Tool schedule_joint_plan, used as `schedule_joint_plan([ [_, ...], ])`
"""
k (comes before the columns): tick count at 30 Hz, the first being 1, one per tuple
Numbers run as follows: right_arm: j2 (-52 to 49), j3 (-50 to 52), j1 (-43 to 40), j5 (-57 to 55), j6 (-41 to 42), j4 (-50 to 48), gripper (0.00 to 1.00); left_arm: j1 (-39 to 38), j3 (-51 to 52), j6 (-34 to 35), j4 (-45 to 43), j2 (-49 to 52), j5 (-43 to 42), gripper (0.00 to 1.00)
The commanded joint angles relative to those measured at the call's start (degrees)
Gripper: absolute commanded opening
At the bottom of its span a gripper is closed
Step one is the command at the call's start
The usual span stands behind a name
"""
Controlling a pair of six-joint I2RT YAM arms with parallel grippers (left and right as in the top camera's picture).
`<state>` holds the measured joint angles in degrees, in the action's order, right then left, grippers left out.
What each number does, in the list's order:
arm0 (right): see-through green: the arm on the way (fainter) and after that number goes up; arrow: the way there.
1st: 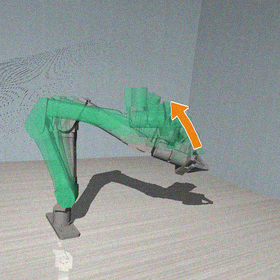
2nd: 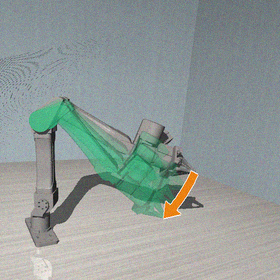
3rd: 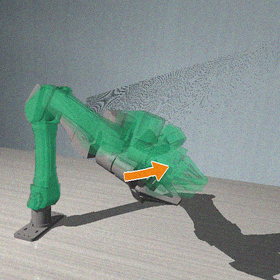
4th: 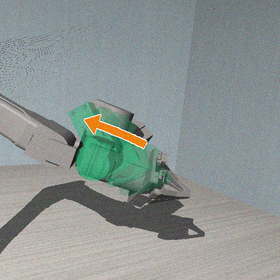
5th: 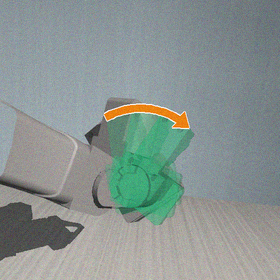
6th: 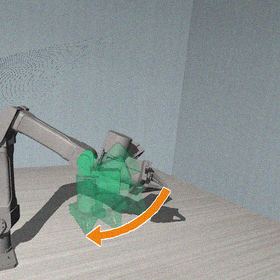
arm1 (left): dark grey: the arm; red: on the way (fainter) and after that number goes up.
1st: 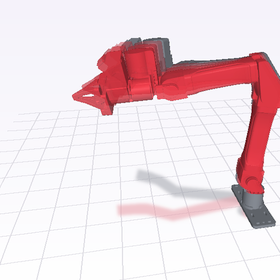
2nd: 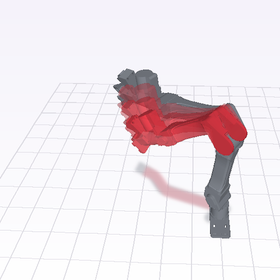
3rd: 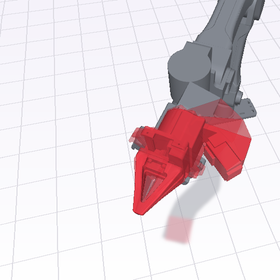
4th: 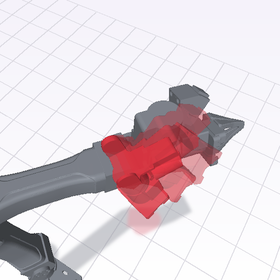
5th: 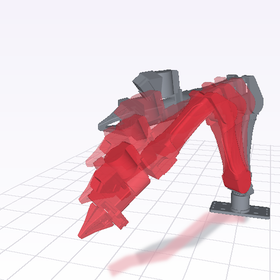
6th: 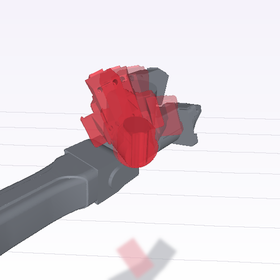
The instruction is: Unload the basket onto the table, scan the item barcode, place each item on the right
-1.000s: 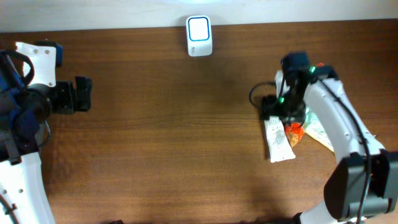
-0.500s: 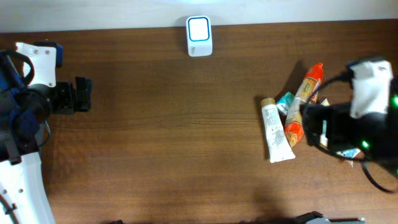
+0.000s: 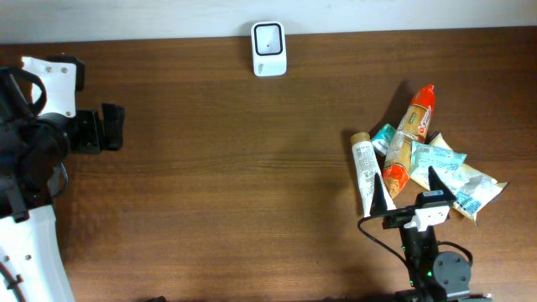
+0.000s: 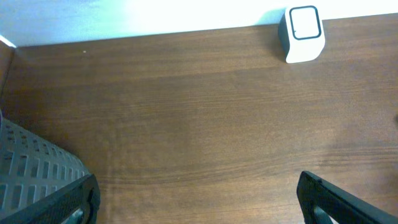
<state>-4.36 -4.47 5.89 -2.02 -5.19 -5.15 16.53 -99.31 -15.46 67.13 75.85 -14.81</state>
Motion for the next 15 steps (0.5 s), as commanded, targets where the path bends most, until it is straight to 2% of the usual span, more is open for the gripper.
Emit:
schedule_joint_plan([
  [1,3.37,4.11,-0.28,0.57,-0.35,-0.24,0.99,0.15,-0.33,-0.92,0.04,-0.24,-0.61,0.99],
  [2,4.17,4.15,-0.28,1.44,-0.35,6.95,0.98,0.15,-0.33,-0.92,0.07,-0.24,-0.61,0.99],
  [3,4.17,4.15,-0.28,1.68,-0.35,9.38,0.99,0.15,-0.33,-0.92,0.07,-0.24,-0.61,0.99],
  [15,4.15,4.15,-0.28,1.79,-0.37,9.73,0.98,0.15,-0.33,-0.92,2.21,-0.24,-0.61,0.99],
])
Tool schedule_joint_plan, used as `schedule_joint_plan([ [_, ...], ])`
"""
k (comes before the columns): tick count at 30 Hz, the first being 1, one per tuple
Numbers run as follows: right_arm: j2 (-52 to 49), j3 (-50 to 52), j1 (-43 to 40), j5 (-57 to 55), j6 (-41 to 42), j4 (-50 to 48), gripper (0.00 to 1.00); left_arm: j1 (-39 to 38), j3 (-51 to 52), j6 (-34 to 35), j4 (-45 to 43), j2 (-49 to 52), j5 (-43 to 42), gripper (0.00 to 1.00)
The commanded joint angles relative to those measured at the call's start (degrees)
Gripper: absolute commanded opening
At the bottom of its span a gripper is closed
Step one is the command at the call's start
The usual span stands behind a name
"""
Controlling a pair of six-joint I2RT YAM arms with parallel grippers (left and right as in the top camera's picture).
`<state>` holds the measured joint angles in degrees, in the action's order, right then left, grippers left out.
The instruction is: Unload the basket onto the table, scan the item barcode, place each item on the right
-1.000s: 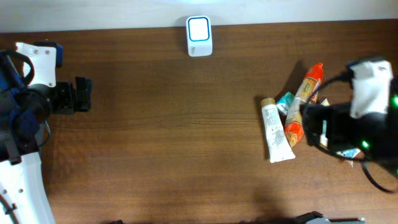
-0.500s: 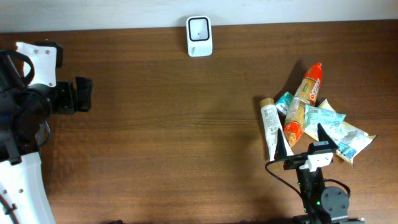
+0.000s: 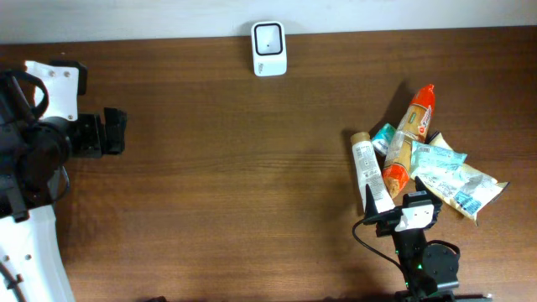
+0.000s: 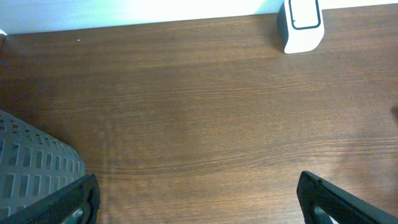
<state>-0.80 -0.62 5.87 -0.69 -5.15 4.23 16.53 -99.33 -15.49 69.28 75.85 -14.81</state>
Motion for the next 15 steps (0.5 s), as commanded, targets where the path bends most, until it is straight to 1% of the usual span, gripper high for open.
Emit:
schedule_joint_plan([
  [1,0.59,0.31,-0.28,0.48,-0.42,0.35,0.98,0.15,-0.31,-0.9,0.09,-0.24,-0.61,0.99],
  [5,0.59,0.31,-0.28,0.48,-0.42,0.35,0.98,-0.09,0.09,-0.9,0.09,-0.87,-0.44,0.99],
  [6,0.59,0.31,-0.28,0.48,-0.42,0.35,0.98,-1.68,1.44,-0.9,0.07,-2.6,-0.42,0.99],
  [7,0.59,0.31,-0.28,0.48,-0.42,0.35,0.98,-3.15,4.28,-0.9,0.22,-4.83,0.15,0.99],
  [9,0.59,0.31,-0.28,0.48,-0.42,0.35,0.98,-5.49,17.42,-0.92,-9.01,-13.7,1.27,0.99],
  [11,0.59,0.31,-0.28,0.48,-0.42,0.35,0.98,-7.61,38.62,-0.9,-31.21,-25.66,1.03,0.99],
  [12,0.59,0.31,-0.28,0.48,-0.42,0.35,0.98,-9.42,50.86,-0.9,-44.33,-32.41,1.05,0.99],
  [14,0.59,0.31,-0.28,0.48,-0.42,0.35,0.98,-12.35,68.41,-0.87,-62.93,-41.92,1.03,0.99],
  [15,0.59,0.31,-0.28,0.48,-0.42,0.35,0.99,-13.07,80.41,-0.85,-74.95,-48.09,0.81,0.99],
])
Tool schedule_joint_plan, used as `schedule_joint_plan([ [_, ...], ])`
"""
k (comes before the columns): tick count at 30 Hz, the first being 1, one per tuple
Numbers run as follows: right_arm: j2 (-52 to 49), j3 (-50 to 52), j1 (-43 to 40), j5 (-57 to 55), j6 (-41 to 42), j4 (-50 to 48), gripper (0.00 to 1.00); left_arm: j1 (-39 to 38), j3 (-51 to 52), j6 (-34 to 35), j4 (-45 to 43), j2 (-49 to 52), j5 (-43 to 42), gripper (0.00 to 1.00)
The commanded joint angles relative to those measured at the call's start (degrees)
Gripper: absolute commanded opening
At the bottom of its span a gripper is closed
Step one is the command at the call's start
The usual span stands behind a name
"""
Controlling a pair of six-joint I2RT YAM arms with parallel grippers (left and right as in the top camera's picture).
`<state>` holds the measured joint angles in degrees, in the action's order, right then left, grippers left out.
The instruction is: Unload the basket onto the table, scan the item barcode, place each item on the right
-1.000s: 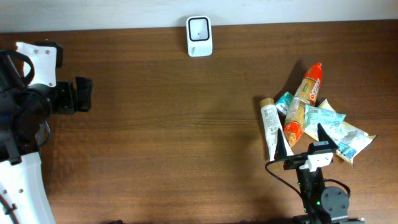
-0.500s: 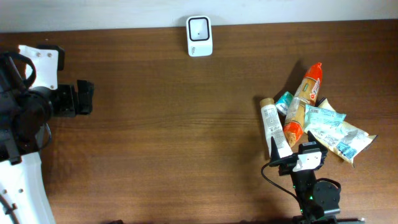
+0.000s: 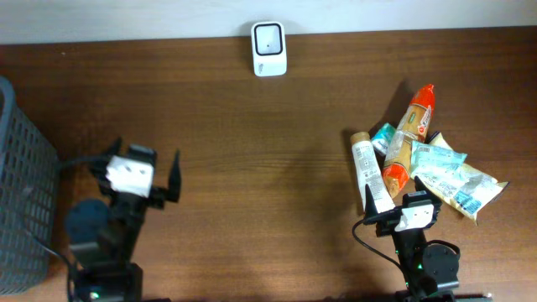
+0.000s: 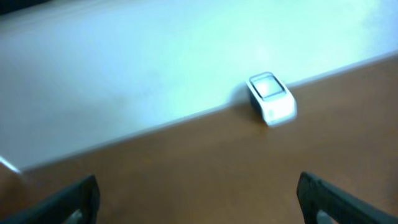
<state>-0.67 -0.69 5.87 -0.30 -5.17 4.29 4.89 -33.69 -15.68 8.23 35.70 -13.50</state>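
The white scanner (image 3: 268, 38) stands at the table's back edge, and it shows small and blurred in the left wrist view (image 4: 272, 98). A pile of items lies at the right: a white tube (image 3: 363, 172), an orange packet (image 3: 409, 138) and teal-and-white packets (image 3: 449, 176). My right gripper (image 3: 393, 200) is open at the near edge of the pile, its fingers either side of the tube's near end. My left gripper (image 3: 144, 164) is open over bare wood at the near left, nothing between its fingers (image 4: 74, 199).
A grey mesh basket (image 3: 21, 184) stands at the left edge, next to the left arm. Brown tabletop (image 3: 252, 168) runs between the two arms. A pale wall rises behind the scanner.
My left arm has moved from the far left edge to the near left, pointing toward the scanner. The grey basket now shows. The right gripper and the pile are unchanged.
At first my left arm sat at the far left edge, and my right gripper stood wide open just short of the pile. Then the right gripper had moved slightly left, its fingers at the white tube's end. Now the left arm stands at the near left.
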Motion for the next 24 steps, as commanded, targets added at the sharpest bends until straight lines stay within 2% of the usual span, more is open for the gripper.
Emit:
schedule_joint_plan([
  [1,0.46,0.37,-0.28,0.09,-0.39,0.28,0.98,-1.42,23.63,-0.66,-21.31,-12.83,-0.46,0.99],
  [3,0.46,0.37,-0.28,0.09,-0.39,0.28,0.98,-1.42,32.7,-0.66,-26.64,-19.71,-0.44,0.99],
  [7,0.46,0.37,-0.28,0.09,-0.39,0.28,0.98,-4.13,33.14,-0.68,-9.03,-30.82,9.35,0.99],
  [9,0.46,0.37,-0.28,0.09,-0.39,0.28,0.98,-4.74,33.14,-0.37,-3.61,-35.3,10.71,0.99],
  [24,0.46,0.37,-0.28,0.09,-0.39,0.28,0.99,-4.83,33.14,-0.48,-3.61,-35.41,11.21,0.99],
])
